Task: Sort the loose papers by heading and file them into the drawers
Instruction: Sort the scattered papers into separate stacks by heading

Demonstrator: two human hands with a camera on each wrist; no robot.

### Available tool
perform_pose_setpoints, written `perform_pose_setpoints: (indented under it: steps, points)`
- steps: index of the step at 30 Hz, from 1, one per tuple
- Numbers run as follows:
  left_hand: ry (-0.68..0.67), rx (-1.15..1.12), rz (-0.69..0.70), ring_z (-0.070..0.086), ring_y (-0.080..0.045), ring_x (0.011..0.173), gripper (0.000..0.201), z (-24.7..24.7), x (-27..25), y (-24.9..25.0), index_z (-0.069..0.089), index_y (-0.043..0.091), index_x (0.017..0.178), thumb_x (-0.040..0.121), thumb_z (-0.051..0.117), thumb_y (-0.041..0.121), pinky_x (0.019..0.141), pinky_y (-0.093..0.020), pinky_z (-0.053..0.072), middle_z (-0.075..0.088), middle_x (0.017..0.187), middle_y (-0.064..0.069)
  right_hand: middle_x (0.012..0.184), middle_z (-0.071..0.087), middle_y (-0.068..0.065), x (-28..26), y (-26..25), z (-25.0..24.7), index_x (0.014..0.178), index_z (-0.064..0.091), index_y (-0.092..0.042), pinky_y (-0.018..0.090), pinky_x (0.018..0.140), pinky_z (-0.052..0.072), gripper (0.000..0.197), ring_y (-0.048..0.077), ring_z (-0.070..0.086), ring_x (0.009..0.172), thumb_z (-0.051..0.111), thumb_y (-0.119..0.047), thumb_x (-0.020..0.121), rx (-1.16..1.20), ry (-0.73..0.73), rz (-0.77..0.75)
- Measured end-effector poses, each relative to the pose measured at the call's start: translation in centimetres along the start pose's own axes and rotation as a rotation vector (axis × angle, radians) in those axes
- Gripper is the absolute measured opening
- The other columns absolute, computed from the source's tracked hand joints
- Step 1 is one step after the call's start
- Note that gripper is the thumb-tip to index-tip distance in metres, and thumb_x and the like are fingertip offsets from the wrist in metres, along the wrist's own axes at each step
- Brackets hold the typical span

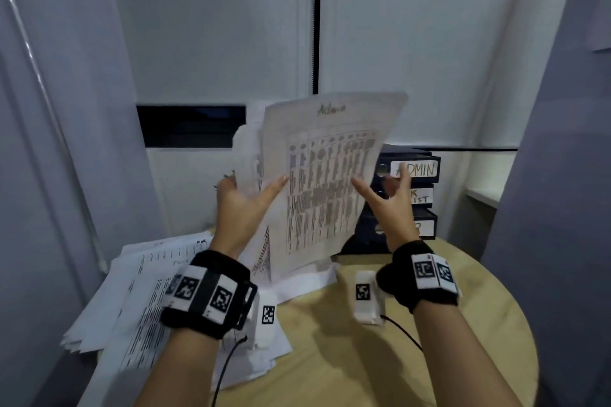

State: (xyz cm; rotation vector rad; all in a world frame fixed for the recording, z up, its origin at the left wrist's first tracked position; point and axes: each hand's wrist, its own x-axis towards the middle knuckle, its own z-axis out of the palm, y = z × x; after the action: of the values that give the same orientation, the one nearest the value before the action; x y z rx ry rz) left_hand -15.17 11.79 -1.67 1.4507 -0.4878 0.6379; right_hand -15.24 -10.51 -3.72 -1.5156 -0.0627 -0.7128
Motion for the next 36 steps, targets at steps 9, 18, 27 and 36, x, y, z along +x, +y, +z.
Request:
perform_pose_setpoints:
  steps: [9, 18, 27, 36]
  points:
    - [-0.068, -0.099, -0.038, 0.071, -0.021, 0.089, 0.026, 2.9, -0.2, 0.9, 0.07, 0.008, 0.099, 0.076, 0.078, 0.019, 0.082, -0.04, 0.058, 0.073, 0.094, -0.007, 0.138, 0.051, 0.004, 1.1, -2.3, -3.4, 0.14, 0.031, -0.035, 0.042, 0.098, 0.049, 0.108, 0.018, 0.055, 0.122, 0.091, -0.048, 0.051, -0.056, -0.041, -0.09]
    - [-0.362, -0.091, -0.102, 0.068, 0.005, 0.082, 0.049, 4.4, -0.7, 0.5, 0.06, 0.032, 0.097, 0.059, 0.086, 0.015, 0.063, -0.009, 0.051, 0.071, 0.086, 0.018, 0.106, 0.073, 0.008, -0.4, -3.3, -5.5, 0.116, 0.062, -0.009, 0.041, 0.081, 0.059, 0.048, 0.024, 0.071, 0.096, 0.076, -0.027, 0.074, 0.001, -0.216, -0.049]
    - [-0.267, -0.162, -0.187, 0.069, -0.005, 0.093, 0.037, 5.9, -1.9, -1.7, 0.065, 0.029, 0.1, 0.069, 0.083, 0.018, 0.079, -0.023, 0.056, 0.074, 0.098, 0.007, 0.112, 0.07, 0.009, -0.3, -1.0, -4.7, 0.123, 0.06, -0.011, 0.046, 0.089, 0.054, 0.053, 0.027, 0.067, 0.106, 0.077, -0.033, 0.077, 0.04, -0.22, 0.003]
    - [-0.435, 0.053, -0.373, 0.065, -0.008, 0.098, 0.048, 6.7, -1.5, -5.2, 0.061, 0.02, 0.109, 0.068, 0.085, 0.014, 0.081, -0.022, 0.054, 0.069, 0.099, 0.009, 0.118, 0.069, 0.006, 0.4, 1.2, -5.5, 0.126, 0.058, -0.016, 0.048, 0.093, 0.051, 0.048, 0.023, 0.066, 0.108, 0.073, -0.024, 0.081, -0.058, -0.316, 0.196]
